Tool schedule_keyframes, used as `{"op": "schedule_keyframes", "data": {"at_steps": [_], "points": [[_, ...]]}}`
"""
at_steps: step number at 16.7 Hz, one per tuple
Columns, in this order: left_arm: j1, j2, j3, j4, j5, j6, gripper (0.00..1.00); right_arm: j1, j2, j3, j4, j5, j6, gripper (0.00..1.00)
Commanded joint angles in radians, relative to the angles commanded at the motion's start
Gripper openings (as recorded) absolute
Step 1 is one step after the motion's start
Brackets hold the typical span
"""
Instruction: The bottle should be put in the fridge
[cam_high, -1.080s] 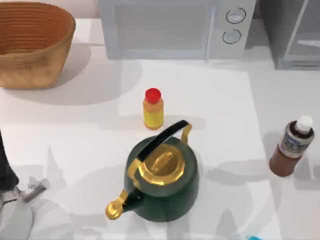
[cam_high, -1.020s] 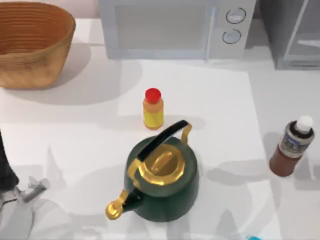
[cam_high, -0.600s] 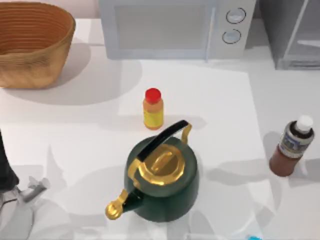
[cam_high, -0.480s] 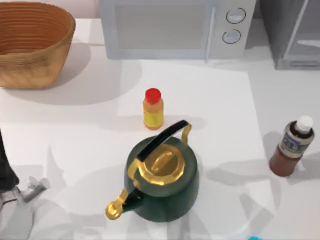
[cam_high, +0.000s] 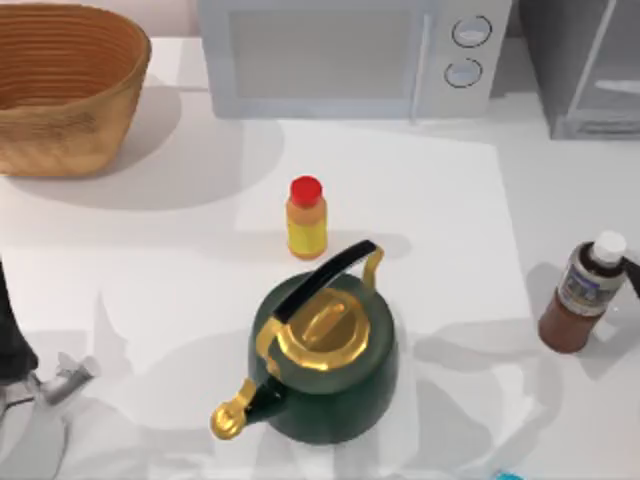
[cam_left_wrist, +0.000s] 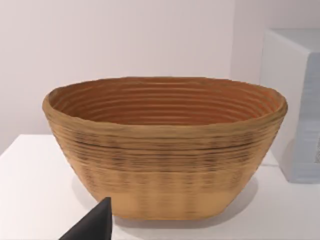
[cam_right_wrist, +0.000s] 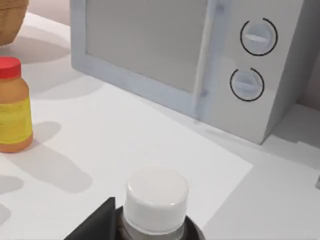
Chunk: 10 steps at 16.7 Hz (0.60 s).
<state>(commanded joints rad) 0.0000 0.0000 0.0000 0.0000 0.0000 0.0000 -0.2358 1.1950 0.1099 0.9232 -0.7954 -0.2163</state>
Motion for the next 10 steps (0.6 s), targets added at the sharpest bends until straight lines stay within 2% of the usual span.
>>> {"op": "schedule_keyframes", "data": {"at_steps": [5,10], "points": [[0.0,0.0,0.0,0.0,0.0,0.0,1.0,-0.051,0.334,-0.028,0.199,-0.192,-0.08,1.0],[0.0,0.0,0.0,0.0,0.0,0.0,1.0,-0.069,0.411,-0.04,0.233,-0.239,-0.108,1.0]]}}
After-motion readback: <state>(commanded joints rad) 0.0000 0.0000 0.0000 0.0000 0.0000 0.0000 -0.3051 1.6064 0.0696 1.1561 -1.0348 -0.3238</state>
